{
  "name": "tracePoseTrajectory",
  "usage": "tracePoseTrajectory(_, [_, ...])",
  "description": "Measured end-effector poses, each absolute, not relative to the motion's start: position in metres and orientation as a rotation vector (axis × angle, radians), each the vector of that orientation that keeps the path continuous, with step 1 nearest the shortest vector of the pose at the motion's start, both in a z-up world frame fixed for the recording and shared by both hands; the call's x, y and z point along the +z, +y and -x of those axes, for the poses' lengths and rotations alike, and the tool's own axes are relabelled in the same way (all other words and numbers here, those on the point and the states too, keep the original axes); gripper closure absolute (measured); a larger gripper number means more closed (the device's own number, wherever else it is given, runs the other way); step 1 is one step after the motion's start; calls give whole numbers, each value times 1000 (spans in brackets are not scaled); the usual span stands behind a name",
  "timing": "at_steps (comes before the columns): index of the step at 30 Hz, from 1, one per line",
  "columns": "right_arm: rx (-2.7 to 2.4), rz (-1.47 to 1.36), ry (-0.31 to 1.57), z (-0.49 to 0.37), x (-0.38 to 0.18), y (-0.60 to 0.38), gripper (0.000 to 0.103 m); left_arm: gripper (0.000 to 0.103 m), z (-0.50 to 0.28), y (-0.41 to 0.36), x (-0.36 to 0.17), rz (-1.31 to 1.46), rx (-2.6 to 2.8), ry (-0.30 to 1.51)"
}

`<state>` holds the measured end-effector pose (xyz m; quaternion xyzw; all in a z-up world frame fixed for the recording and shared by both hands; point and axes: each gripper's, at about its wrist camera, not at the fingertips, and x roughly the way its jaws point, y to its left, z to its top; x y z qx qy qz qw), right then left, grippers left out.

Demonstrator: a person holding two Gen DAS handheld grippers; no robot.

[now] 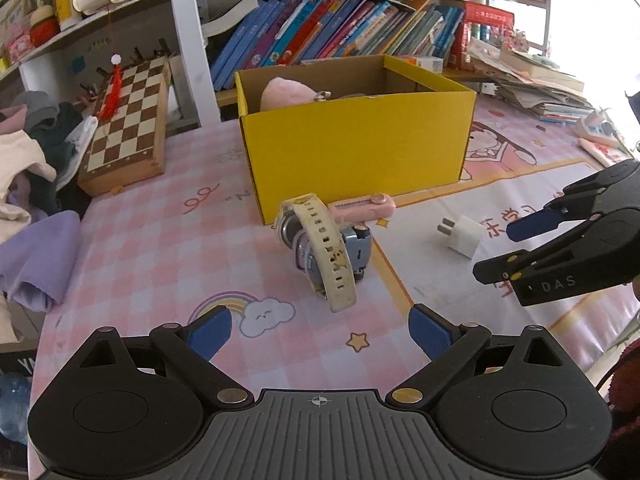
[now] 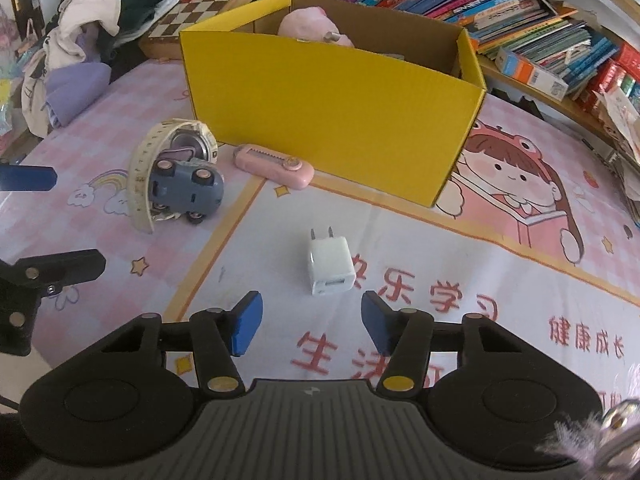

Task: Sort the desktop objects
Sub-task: 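Close the left tool on the watch strap while the right tool grips the white charger, then lift the watch strap and white charger and carry both toward the yellow box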

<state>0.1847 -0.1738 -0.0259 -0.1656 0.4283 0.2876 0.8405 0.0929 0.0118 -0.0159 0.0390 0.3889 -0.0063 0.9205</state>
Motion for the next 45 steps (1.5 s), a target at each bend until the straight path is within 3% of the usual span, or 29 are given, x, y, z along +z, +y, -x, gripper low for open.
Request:
tracePoseTrajectory(10, [647,367,930,-215,-34,-167,56,6,-111,13,-15,-50,30,806])
tracePoseTrajectory(15, [674,373,955,-225,-39,-167,76,7,-126,10,-7,-20,26,775])
tracePoseTrajectory(20, [707,378,956,-230,-41,-170,78,9,-144,8,-5,-7,40,759])
tracePoseTrajectory(25, [725,370,958,-234,-40,-174,78,27,-161,10,-9,-4,57,773])
tracePoseTrajectory(27, [733,371,955,-235,-40,-174,78,42,-168,13,-12,9,66,788])
tracePoseTrajectory(32, [753,382,946,-234,-39,-174,78,56,-178,17,-14,44,77,799])
tracePoseTrajectory(36, [759,387,937,-233,-37,-175,78,84,-182,18,-16,64,65,818])
tracePoseTrajectory(45, [778,402,898,-227,-30,-174,78,84,-170,18,8,76,16,746])
